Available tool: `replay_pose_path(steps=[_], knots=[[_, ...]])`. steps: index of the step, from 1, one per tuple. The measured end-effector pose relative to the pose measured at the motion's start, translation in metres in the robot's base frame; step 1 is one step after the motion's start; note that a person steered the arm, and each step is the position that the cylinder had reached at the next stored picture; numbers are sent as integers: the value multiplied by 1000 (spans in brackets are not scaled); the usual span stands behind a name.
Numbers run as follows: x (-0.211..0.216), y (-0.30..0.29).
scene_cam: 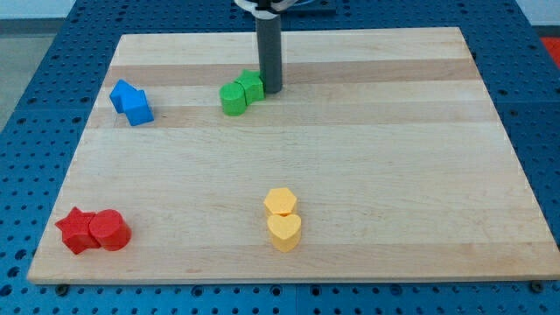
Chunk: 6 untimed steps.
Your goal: Nudge the green circle a bit left
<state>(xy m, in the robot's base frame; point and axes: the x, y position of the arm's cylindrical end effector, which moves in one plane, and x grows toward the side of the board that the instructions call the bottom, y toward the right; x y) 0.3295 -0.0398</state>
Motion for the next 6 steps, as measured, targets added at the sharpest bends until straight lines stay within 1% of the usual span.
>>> replay_pose_path(steps=[1, 2, 4, 5, 6], knots=[[2, -12], [2, -13], [6, 21], [24, 1], [44, -36]])
